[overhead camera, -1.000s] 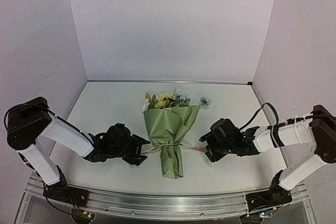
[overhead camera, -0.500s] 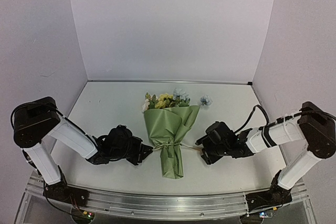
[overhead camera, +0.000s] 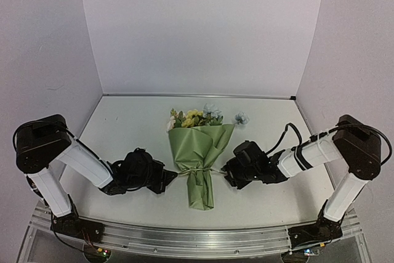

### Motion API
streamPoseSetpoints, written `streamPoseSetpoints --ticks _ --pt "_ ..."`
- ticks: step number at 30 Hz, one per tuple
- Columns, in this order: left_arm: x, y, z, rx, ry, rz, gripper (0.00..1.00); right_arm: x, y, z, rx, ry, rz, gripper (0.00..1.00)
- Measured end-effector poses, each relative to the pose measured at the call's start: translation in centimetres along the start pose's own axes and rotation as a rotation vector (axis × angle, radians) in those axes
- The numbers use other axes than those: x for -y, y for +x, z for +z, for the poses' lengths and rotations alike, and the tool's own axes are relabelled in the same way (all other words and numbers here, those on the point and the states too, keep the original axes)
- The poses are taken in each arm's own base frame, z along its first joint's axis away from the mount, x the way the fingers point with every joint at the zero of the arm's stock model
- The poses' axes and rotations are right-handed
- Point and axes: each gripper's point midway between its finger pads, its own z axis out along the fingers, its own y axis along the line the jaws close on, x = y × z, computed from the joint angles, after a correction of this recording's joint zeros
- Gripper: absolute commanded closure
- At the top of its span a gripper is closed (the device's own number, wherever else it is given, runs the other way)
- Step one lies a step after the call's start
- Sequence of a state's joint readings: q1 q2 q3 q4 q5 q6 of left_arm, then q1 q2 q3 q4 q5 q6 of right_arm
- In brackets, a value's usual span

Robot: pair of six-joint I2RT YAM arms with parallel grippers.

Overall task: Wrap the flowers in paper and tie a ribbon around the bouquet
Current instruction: Tie the ribbon around the folded bouquet.

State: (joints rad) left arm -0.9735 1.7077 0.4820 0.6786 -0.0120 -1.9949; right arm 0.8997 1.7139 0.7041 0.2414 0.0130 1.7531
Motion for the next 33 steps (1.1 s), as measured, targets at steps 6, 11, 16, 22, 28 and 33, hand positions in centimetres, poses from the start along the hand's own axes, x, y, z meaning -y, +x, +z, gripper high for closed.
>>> streamPoseSetpoints --ticks 6,11,16,22,28,33 --pt "0.7 -1.2 -0.6 0.032 0.000 0.024 1.00 0.4 -0.2 0.2 0.008 0.013 -0.024 1.00" --pt "1.8 -2.2 -1.8 0.055 -0.019 0.104 1.00 -0.5 0.2 0.2 -0.003 -0.015 -0.061 1.00" --pt "1.5 -3.6 -2.2 0.080 -0.066 0.173 1.00 -2.2 0.6 0.1 -0.009 -0.051 -0.105 1.00" --pt "1.5 -4.4 -2.8 0.077 -0.085 0.205 1.00 -2.4 1.0 0.0 -0.014 -0.058 -0.143 1.00" --pt "0.2 -4.8 -4.4 0.040 -0.078 0.187 1.00 -1.6 1.3 -1.0 -0.036 -0.082 -0.151 1.00" --pt "0.2 -4.4 -4.7 0.015 -0.068 0.189 1.00 -1.5 1.2 -1.8 -0.038 -0.099 -0.150 1.00"
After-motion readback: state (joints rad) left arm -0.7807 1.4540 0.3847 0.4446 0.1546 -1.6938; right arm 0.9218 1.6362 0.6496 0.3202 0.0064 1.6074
